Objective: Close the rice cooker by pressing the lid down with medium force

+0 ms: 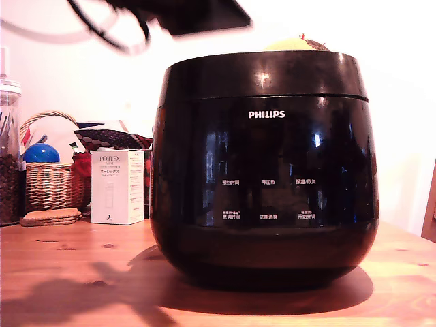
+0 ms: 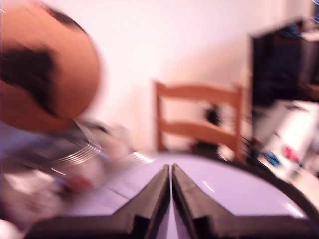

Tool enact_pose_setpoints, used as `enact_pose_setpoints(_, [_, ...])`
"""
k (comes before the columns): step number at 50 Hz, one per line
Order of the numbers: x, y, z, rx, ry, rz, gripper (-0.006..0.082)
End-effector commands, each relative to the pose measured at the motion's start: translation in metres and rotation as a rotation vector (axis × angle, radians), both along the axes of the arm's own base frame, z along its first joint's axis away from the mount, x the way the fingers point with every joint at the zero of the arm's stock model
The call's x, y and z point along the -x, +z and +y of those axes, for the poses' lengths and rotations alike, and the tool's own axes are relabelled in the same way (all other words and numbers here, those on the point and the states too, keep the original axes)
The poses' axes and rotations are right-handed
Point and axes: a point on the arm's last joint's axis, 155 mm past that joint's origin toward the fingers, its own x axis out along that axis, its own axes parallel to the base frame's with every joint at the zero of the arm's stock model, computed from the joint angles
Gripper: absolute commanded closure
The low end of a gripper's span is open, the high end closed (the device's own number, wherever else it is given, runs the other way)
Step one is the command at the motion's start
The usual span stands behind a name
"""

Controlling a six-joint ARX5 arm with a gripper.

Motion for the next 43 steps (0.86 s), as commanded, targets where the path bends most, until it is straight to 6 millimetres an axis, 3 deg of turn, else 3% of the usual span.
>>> enact_pose_setpoints(1, [-0.011,0.005,0.016,-0.012,0.051,-0.022,0.0789])
enact_pose_setpoints(13, [-0.052,0.015,0.086,-0.035,0.273,-0.041,0.0789])
enact_pose_setpoints(24, [-0.074,0.028,0.142,-0.035,0.429,-0.065,0.0789])
enact_pose_setpoints(33, [-0.079,0.033,0.163,-0.028,0.479,-0.075,0.0789])
enact_pose_setpoints(43, [-0.081,0.033,0.168,-0.03,0.492,-0.074,0.0789])
